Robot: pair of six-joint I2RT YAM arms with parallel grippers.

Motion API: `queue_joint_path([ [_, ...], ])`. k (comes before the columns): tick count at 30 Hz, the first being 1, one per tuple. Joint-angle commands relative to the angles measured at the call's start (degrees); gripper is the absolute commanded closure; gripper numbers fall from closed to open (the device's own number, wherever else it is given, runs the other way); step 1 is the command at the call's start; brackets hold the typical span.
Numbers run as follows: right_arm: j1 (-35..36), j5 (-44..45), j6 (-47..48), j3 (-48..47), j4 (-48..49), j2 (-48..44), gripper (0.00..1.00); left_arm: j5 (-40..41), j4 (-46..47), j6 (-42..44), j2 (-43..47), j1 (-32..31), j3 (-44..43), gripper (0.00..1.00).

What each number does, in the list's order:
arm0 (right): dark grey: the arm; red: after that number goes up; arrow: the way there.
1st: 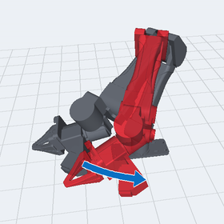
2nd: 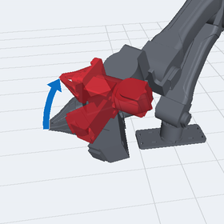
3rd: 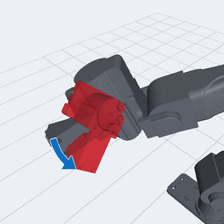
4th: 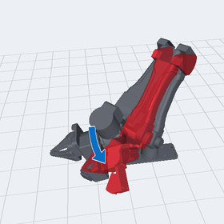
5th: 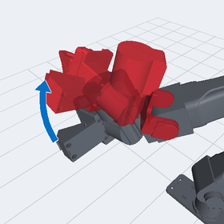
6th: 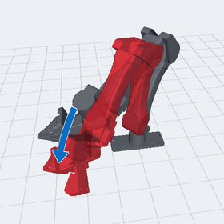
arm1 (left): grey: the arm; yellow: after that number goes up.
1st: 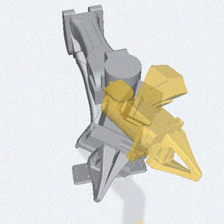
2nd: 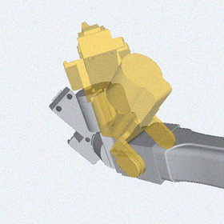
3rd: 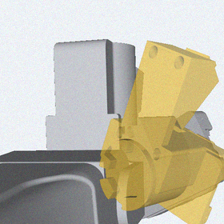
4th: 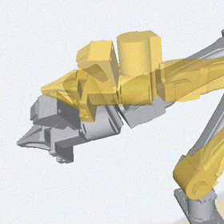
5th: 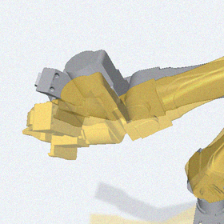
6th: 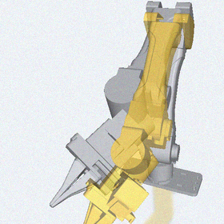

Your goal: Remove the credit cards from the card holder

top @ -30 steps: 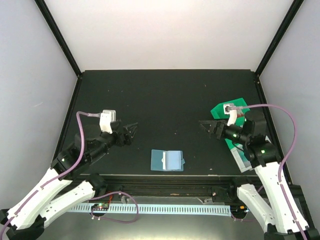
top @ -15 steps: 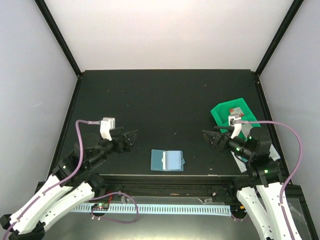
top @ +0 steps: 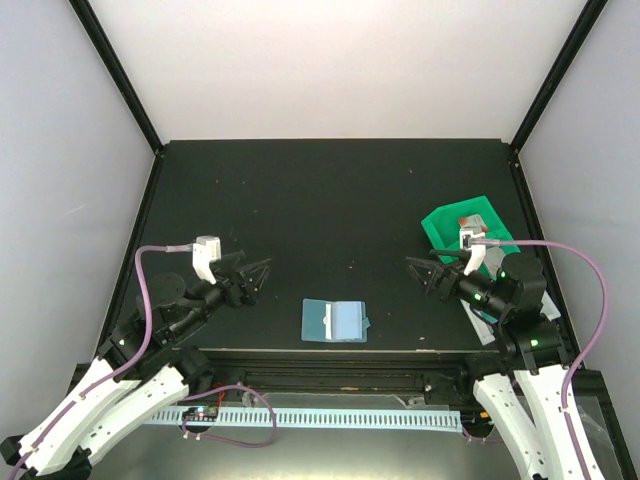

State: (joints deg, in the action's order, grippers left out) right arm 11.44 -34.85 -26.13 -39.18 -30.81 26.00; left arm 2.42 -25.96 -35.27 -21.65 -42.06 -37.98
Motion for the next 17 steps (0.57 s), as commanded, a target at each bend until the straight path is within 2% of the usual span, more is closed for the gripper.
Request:
queue_joint_path([
  [1, 0.2, 0.0, -1.1, -0.1, 1.6, 0.4, 0.0, -0.7, 1.9, 0.1, 0.0, 0.3, 0.5, 0.01],
  [17, 0.2, 0.5, -1.4, 0.2, 1.5, 0.7, 0.0, -1.5, 2.3, 1.2, -2.8, 0.3, -0.6, 0.01],
])
